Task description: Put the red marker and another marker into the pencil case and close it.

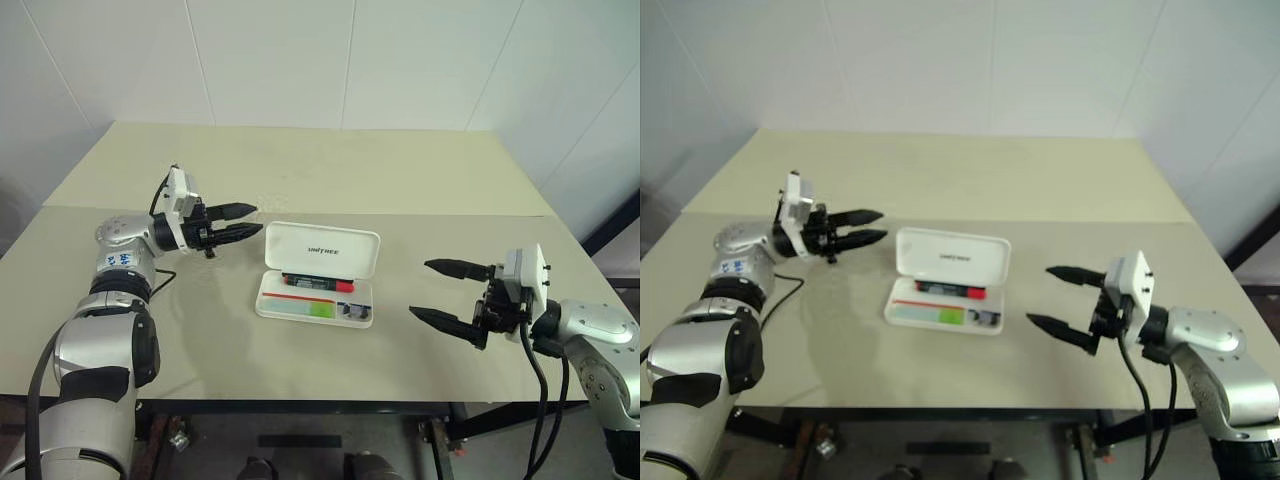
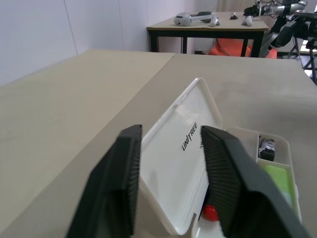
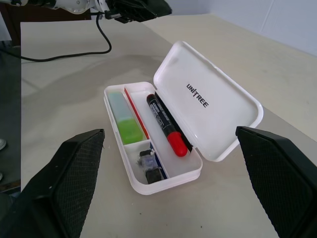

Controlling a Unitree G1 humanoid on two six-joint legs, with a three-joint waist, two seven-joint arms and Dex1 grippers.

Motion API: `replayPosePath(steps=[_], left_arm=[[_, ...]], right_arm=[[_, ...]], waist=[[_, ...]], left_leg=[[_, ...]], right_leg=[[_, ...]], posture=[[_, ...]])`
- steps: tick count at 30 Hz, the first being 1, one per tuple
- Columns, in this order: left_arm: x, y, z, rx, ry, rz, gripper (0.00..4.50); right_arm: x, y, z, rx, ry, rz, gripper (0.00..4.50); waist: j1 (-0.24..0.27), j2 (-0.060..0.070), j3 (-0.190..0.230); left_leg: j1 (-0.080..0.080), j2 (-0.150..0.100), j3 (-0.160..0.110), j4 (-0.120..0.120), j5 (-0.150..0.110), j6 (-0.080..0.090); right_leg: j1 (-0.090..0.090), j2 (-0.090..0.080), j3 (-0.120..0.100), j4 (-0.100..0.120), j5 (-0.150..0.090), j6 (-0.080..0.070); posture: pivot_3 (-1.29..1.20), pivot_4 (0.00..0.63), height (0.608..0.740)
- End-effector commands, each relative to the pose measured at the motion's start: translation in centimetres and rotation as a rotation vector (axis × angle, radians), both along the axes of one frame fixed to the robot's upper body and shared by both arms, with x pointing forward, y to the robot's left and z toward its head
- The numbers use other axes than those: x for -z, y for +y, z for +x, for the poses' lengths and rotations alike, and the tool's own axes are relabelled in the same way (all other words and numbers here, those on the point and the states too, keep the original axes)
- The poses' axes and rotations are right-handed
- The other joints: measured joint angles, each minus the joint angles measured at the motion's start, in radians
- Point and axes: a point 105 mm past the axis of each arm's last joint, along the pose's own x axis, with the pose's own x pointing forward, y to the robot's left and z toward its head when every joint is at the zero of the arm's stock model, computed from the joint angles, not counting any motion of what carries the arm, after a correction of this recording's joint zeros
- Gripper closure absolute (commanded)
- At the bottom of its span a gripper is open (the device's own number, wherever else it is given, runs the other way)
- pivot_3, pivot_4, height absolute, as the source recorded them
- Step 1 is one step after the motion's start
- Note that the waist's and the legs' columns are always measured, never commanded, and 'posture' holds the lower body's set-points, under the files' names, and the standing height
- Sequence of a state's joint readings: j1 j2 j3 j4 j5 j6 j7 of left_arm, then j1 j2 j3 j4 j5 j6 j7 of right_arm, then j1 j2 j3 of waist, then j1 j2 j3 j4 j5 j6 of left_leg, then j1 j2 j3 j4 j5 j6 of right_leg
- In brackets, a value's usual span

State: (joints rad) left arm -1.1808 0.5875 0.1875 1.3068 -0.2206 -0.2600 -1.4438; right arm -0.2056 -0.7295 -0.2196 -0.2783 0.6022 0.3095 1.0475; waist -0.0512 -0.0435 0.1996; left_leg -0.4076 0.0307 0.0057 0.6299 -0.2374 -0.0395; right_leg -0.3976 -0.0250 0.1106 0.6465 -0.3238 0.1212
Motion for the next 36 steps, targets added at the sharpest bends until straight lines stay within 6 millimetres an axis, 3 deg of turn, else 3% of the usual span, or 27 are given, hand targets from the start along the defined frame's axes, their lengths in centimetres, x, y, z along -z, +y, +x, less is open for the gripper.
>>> replayPosePath(steps=[1,3,12,16,27,36], left_arm=[[-1.5,0.0,0.6,-0.044,-0.033,0.021,3.85],[-1.7,0.1,1.2,-0.101,-0.053,0.034,4.49],[0.2,0.8,4.9,-0.457,-0.026,0.22,4.49],[1.0,0.3,5.6,-0.51,-0.004,0.244,4.49],[2.6,-4.5,4.6,-0.279,0.099,0.171,4.49],[2.9,-5.7,2.8,-0.075,0.131,0.24,4.49]], right_arm=[[-1.7,-0.3,-0.6,0.0,-0.08,-0.008,0.0],[-1.8,-0.4,-0.5,0.002,-0.083,-0.011,0.0],[-1.9,-0.1,-0.3,0.006,-0.093,-0.005,0.0],[-1.8,-0.1,-0.2,0.01,-0.096,-0.004,0.0],[-1.6,0.1,-0.4,0.022,-0.096,-0.003,0.0],[-1.5,-0.2,-0.8,0.029,-0.09,-0.003,0.0]], waist=[[0.001,0.0,0.0],[0.002,0.0,0.0],[0.007,0.0,0.0],[0.013,0.0,0.0],[0.023,0.0,0.0],[0.023,0.0,0.0]], left_leg=[[0.0,0.0,0.0,0.0,0.0,0.0],[0.0,0.0,0.0,0.0,0.0,0.0],[0.0,0.0,0.0,0.0,0.0,0.0],[0.0,0.0,0.0,0.0,0.0,0.0],[0.0,-0.001,0.001,0.0,0.0,0.0],[0.0,-0.001,0.001,0.001,0.0,0.0]], right_leg=[[0.0,0.0,0.0,0.0,0.0,0.0],[0.0,0.0,0.0,0.0,0.0,0.0],[0.0,0.0,0.0,0.0,0.0,0.0],[0.0,0.0,0.0,0.0,0.0,0.001],[0.0,0.0,0.0,0.0,0.0,0.001],[0.0,0.0,0.001,0.0,0.0,0.001]], posture=[[0.0,0.15,0.74],[0.0,0.15,0.74],[0.0,0.15,0.74],[0.0,0.15,0.74],[0.0,0.15,0.74],[0.0,0.15,0.74]])
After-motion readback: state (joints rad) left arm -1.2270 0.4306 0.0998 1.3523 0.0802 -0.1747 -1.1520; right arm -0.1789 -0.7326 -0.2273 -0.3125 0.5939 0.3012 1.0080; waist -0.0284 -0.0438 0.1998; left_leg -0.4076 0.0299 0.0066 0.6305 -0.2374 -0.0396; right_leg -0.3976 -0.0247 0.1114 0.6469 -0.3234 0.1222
